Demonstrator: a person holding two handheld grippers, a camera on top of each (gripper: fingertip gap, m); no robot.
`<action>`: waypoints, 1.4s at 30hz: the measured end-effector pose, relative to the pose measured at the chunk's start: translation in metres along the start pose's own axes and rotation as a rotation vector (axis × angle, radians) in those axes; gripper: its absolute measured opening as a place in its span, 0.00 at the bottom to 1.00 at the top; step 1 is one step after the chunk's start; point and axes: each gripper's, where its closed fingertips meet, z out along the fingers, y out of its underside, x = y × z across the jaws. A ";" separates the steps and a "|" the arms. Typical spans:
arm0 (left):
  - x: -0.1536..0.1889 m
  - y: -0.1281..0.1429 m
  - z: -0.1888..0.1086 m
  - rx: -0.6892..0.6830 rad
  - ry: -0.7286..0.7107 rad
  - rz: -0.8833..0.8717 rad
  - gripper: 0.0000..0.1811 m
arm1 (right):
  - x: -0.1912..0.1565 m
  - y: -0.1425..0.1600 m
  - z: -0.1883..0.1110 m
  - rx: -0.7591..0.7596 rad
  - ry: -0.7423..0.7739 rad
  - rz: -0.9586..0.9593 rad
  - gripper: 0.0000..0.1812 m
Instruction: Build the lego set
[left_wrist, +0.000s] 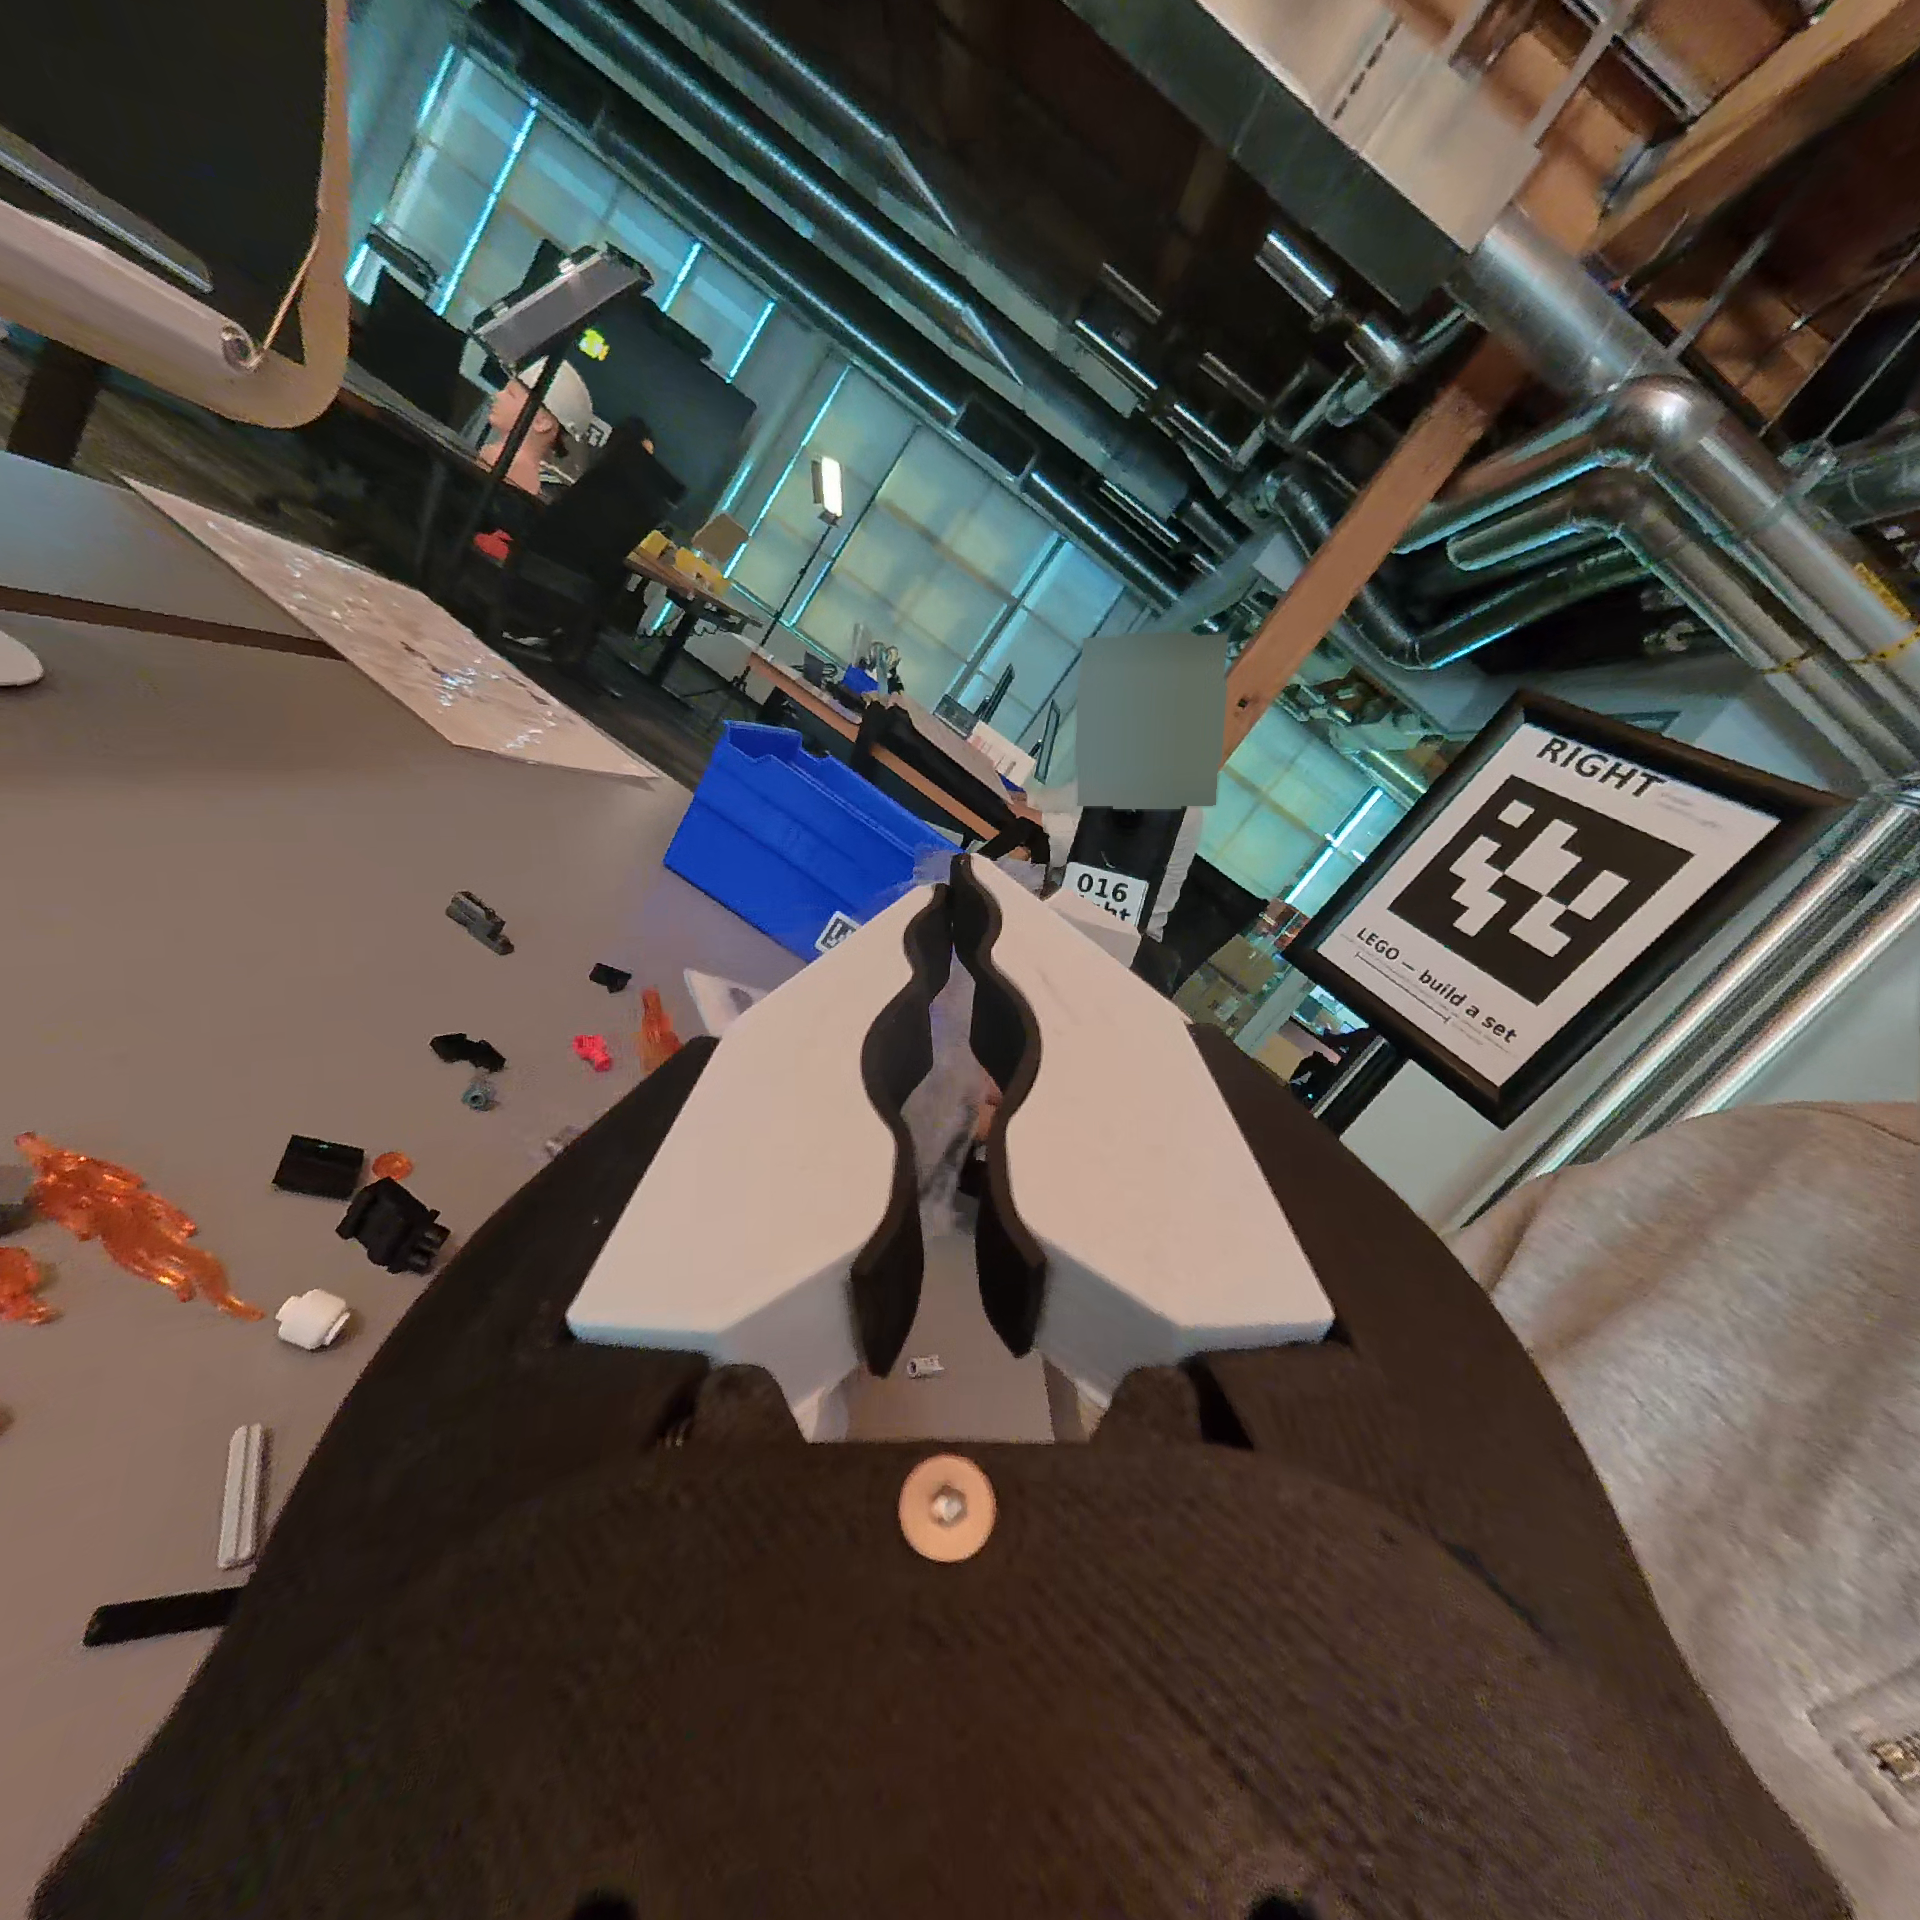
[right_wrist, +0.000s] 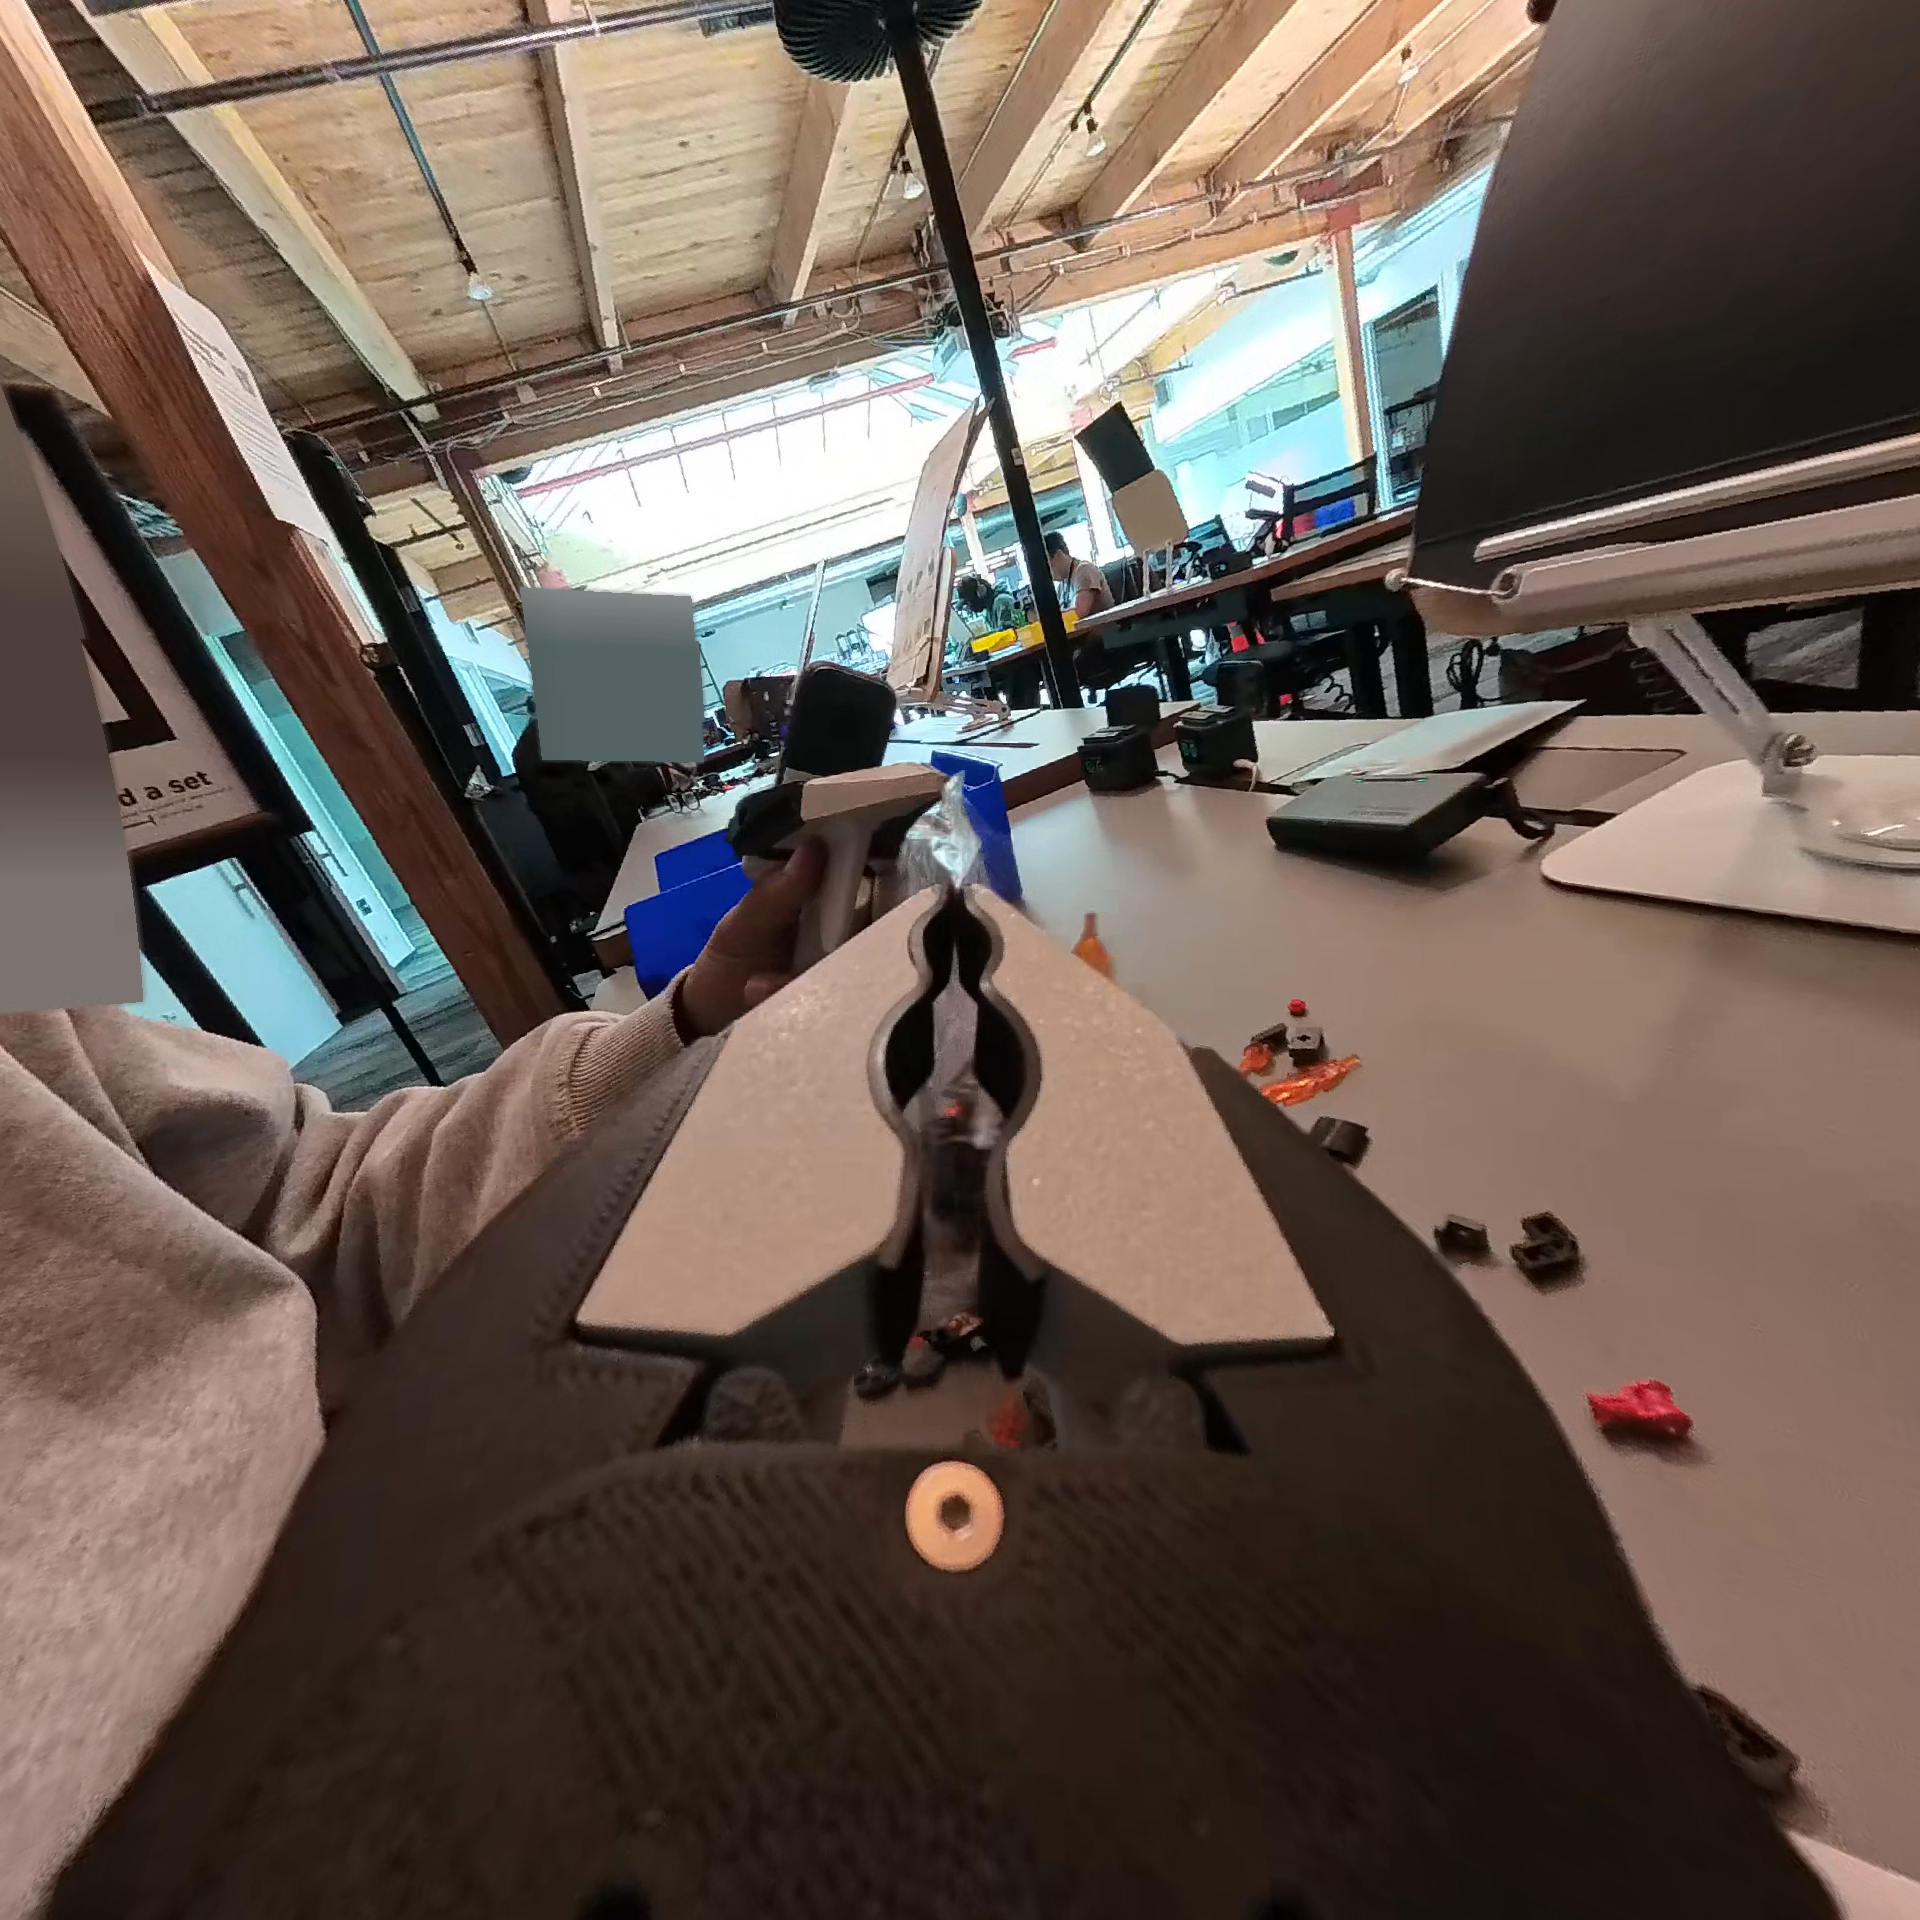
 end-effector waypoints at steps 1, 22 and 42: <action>0.001 0.000 0.000 0.000 0.007 -0.001 0.00 | -0.001 -0.001 0.000 0.003 0.004 -0.012 0.00; 0.000 0.068 0.020 -0.352 -0.059 0.249 0.06 | -0.005 -0.021 -0.011 0.130 -0.024 -0.006 0.00; 0.001 0.032 0.012 -0.182 -0.046 0.187 0.00 | 0.018 -0.019 -0.014 0.180 -0.008 0.214 0.26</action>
